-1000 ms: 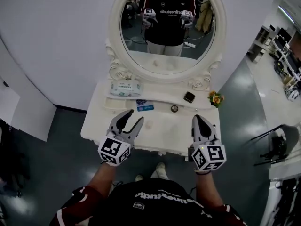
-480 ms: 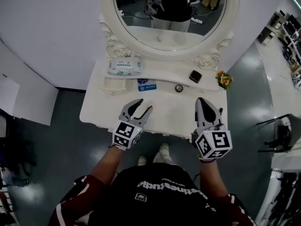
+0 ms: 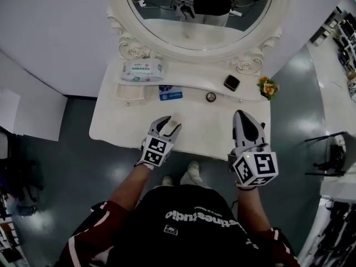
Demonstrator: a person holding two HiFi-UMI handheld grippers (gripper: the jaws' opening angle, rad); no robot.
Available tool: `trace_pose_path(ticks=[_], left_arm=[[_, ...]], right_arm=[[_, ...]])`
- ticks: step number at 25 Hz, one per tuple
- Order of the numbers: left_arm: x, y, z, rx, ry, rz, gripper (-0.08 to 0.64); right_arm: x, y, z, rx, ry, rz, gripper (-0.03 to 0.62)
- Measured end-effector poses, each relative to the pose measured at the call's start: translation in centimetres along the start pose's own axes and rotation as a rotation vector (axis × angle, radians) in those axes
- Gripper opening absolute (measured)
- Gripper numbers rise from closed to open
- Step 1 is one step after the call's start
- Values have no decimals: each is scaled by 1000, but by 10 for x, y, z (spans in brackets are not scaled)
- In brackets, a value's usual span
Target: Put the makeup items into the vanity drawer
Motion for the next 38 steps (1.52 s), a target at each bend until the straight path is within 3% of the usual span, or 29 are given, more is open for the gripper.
trace_pose_path(ticks=[11, 21, 27, 38], left_arm=[[-7, -46, 44, -158, 55, -43, 196], [-9, -63, 59, -237, 82, -11, 197], [-7, -69, 64, -242, 75, 3, 153], [-10, -46, 44, -192, 50, -4, 146]], right_arm=[[13, -8, 6, -47, -8, -13, 5], [22, -15, 10, -69, -18, -6, 5], [21, -18, 12, -68, -21, -5, 5], [6, -11, 8, -52, -18, -9, 5]])
Point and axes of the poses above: the fingertips, and each gripper's own axes: y backward along the fingers, x to its right, z out of its underside, the point moved 10 cm from there along y, backward along the fingers, and after that the axes turned 6 degrees about -y, right-handed, at the moved point
